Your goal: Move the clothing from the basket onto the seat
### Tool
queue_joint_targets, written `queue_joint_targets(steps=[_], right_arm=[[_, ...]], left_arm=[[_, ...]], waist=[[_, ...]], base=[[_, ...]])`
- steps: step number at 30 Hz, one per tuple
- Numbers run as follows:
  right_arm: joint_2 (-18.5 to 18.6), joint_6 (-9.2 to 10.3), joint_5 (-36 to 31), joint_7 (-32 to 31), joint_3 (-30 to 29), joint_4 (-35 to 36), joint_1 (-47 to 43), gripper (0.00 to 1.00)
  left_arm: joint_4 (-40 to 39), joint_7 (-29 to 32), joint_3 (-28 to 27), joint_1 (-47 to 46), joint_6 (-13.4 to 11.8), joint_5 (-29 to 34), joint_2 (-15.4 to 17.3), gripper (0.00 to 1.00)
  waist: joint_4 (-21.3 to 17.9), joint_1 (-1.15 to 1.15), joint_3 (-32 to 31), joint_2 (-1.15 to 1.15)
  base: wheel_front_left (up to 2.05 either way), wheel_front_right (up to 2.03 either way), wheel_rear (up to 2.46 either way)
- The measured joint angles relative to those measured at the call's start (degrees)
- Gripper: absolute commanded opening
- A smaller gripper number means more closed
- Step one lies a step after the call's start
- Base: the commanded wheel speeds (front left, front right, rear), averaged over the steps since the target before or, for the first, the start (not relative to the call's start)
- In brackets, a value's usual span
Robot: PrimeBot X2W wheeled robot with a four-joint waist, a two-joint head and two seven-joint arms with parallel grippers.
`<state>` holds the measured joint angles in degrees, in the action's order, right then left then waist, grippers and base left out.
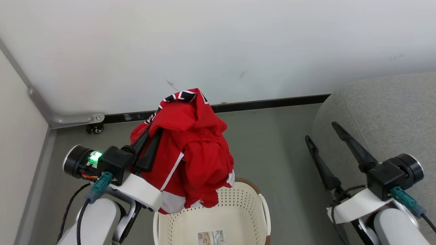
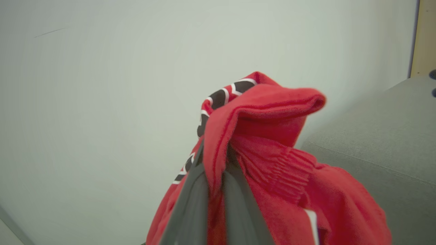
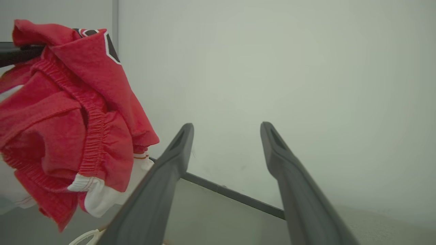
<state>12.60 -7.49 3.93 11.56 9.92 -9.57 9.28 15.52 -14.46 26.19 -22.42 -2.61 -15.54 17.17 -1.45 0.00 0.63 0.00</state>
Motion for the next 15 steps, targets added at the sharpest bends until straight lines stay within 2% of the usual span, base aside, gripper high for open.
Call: queue_joint_targets(steps=[7,10,15], right_arm=[[3.58,0.00,2.82,-2.07,7.25,0.13,0.55,1.00],[5.80,0.00,4.74,-3.08,13.36,0.15,2.34,1.00],[7.09,0.00,7.56,-4.27,20.23,0.52,5.02,1.00]], left_arm=[[-0.29,0.00,2.56,-0.04,3.22,0.03,0.45,0.00],[-0.45,-0.01,3.22,-0.21,4.56,0.03,0.41,0.00],[-0.62,0.00,4.13,-0.25,5.64,0.03,0.15,0.00]], waist=[[0.18,0.00,-1.71,0.00],[0.14,0.00,-2.50,0.00],[0.07,0.00,-3.31,0.00]], base=[[0.00,0.00,0.00],[0.00,0.00,0.00],[0.00,0.00,0.00]])
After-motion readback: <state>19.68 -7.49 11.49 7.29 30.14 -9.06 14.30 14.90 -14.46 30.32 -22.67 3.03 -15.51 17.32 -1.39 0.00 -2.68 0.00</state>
